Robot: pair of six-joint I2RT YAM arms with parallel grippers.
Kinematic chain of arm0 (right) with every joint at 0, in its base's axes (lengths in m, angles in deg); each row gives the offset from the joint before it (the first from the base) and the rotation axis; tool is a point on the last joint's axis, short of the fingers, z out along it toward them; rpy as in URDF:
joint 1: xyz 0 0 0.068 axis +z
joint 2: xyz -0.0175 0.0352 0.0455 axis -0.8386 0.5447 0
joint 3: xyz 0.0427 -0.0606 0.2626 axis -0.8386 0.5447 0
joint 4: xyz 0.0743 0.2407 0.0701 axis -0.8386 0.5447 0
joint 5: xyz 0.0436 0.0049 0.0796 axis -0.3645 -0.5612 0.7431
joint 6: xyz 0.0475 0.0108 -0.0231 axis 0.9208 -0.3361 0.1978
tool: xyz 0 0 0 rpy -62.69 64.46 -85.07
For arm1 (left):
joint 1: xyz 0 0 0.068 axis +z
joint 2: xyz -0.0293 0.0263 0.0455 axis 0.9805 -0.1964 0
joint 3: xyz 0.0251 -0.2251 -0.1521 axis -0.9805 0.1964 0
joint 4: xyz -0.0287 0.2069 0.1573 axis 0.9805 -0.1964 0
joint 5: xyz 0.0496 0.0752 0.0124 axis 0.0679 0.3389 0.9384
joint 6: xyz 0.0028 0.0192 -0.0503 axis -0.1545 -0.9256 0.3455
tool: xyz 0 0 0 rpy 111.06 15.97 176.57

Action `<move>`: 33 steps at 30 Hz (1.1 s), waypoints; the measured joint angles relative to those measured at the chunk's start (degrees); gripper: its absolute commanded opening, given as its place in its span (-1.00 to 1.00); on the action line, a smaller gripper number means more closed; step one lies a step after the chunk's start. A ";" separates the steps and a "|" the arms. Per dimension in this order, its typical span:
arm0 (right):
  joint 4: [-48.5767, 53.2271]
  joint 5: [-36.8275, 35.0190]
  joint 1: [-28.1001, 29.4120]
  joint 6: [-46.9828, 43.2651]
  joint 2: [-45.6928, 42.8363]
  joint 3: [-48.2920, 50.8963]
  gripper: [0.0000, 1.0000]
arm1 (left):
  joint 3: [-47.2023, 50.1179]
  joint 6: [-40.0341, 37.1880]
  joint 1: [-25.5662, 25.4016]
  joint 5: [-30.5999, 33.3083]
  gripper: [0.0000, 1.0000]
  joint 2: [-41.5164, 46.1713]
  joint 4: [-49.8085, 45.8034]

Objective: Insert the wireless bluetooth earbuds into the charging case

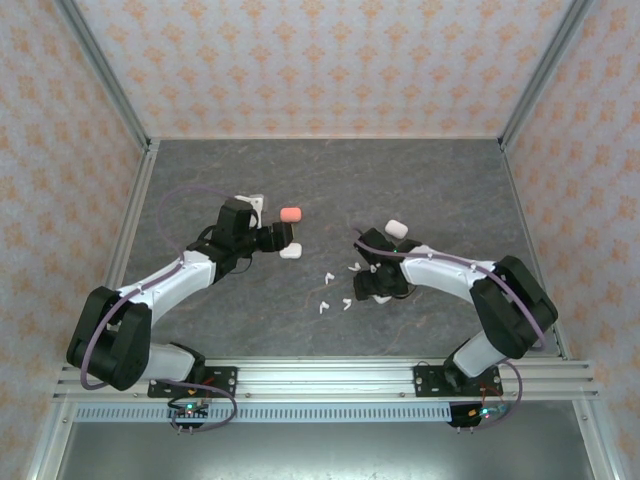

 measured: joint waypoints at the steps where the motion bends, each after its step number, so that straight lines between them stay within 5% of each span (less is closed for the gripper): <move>1: 0.22 -0.04 0.33 0.26 0.00 0.07 0.43 | 0.00 0.00 0.00 0.00 0.52 0.00 0.00; 23: 2.25 -3.48 2.45 1.18 -0.46 0.48 -0.13 | 0.37 -0.46 0.00 0.39 0.53 3.08 -1.60; 33: 1.55 -7.13 2.43 -10.80 -14.27 -4.68 -0.23 | -3.65 -3.82 0.00 -6.16 0.45 9.14 -5.49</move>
